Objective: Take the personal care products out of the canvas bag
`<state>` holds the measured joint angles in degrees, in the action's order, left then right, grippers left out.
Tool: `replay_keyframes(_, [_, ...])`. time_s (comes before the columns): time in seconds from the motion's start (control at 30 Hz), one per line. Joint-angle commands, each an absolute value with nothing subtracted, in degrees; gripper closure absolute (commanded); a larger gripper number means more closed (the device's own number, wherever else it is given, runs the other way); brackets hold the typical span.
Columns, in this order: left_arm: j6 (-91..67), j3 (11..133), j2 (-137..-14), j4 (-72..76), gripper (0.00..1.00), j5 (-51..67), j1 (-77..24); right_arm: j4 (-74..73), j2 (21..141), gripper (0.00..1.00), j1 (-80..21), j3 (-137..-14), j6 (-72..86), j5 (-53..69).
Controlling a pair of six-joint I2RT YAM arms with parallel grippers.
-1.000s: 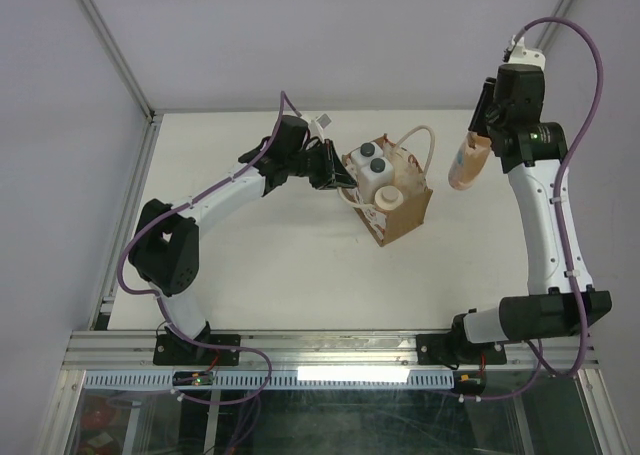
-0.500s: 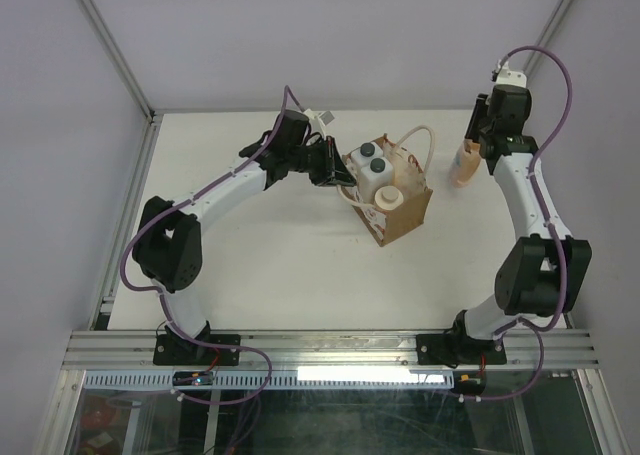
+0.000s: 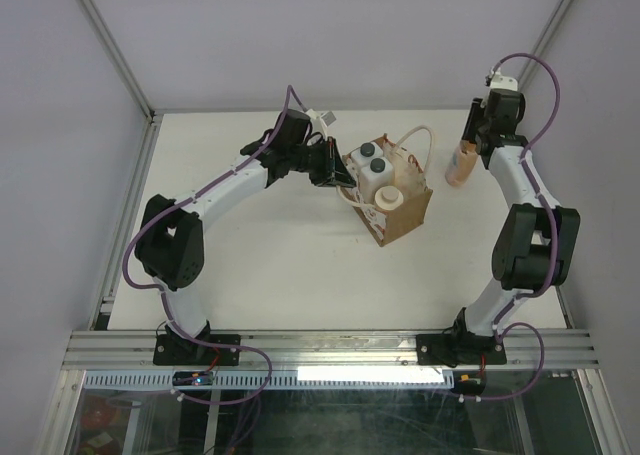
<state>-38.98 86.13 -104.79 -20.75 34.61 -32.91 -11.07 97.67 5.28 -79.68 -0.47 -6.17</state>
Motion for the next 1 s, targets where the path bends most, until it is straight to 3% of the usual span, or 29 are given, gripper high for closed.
replay_keyframes(0.0, [-37.6, 88.7, -104.6, -20.3, 1.0, 35.5, -32.4, -0.6, 95.7, 1.0, 5.8, -81.6, -2.2, -4.4])
replay_keyframes(0.07, [-37.6, 88.9, -104.7, -20.3, 1.0, 35.5, -32.4, -0.9, 95.9, 0.98, 5.8, -81.3, -2.5, -4.7])
replay_keyframes(0.23, [-37.9, 88.7, -104.8, -20.2, 1.0, 35.4, -32.3, -4.7, 95.7, 0.54, 5.8, -83.2, -2.5, -6.0])
replay_keyframes(0.37, [-38.1, 88.6, -105.1, -20.3, 1.0, 35.2, -32.4, -8.2, 94.1, 0.3, 5.8, -85.1, -1.7, -5.8])
replay_keyframes(0.6, [-38.7, 88.2, -105.4, -19.2, 1.0, 34.4, -32.4, -24.4, 89.4, 0.25, 5.4, -90.4, 8.2, -4.5])
replay_keyframes(0.97, [-40.5, 87.1, -105.7, -16.8, 1.0, 34.4, -32.4, -33.1, 65.1, 0.3, -2.9, -74.6, 11.4, 10.8])
